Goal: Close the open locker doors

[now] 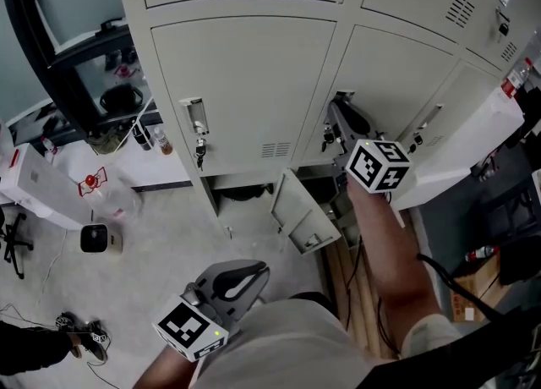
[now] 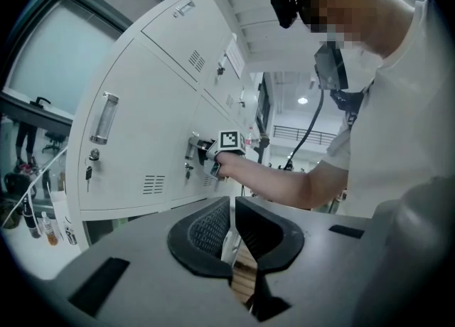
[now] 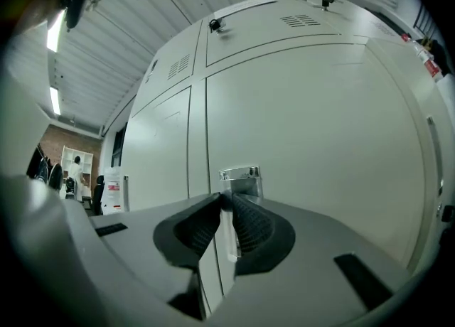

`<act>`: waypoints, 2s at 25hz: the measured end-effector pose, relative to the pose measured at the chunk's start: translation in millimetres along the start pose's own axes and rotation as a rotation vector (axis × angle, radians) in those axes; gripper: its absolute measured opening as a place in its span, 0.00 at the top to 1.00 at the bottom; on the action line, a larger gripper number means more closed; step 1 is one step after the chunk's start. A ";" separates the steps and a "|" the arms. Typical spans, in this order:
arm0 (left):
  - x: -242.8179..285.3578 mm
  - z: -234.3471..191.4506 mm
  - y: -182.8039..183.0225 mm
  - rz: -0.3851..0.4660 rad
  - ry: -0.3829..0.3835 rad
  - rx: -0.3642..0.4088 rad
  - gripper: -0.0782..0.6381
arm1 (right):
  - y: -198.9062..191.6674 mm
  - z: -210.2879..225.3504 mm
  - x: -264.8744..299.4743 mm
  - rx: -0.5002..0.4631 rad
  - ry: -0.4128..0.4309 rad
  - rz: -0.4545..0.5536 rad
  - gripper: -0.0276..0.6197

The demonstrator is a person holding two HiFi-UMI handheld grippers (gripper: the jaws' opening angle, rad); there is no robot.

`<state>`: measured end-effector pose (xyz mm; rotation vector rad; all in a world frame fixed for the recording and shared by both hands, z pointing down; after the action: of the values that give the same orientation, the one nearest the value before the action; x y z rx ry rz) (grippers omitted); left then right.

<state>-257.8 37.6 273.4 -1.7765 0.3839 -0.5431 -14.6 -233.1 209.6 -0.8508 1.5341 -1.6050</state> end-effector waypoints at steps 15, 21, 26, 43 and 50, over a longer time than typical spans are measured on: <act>-1.1 12.2 -5.5 0.001 -0.014 -0.018 0.85 | -5.1 -3.8 -4.3 -0.127 -0.067 -0.081 0.88; -1.2 19.7 -10.7 -0.014 -0.017 -0.017 0.85 | -10.9 -4.2 -13.5 -0.125 -0.050 -0.093 0.88; 3.6 25.8 -10.4 -0.019 -0.028 -0.013 0.85 | -12.1 -5.6 -23.5 -0.142 -0.029 -0.107 0.88; 72.2 54.2 -16.7 -0.058 -0.079 -0.009 0.85 | -58.3 13.6 -138.4 -0.215 0.136 -0.152 0.88; 125.9 70.8 -31.3 -0.094 -0.060 -0.025 0.85 | -139.6 30.7 -185.2 -0.159 0.266 -0.282 0.88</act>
<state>-114.3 37.6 308.9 -1.8379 0.2679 -0.5524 95.0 -87.7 356.3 -1.0083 1.8103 -1.8782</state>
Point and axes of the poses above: the fingertips, and each gripper's own axes: x forward along the fingers, z to its right, y out of its top, the point moved 8 cm from there along -x, backward along the fingers, and after that the axes turned 2 degrees about -z, right-handed, at the moved point
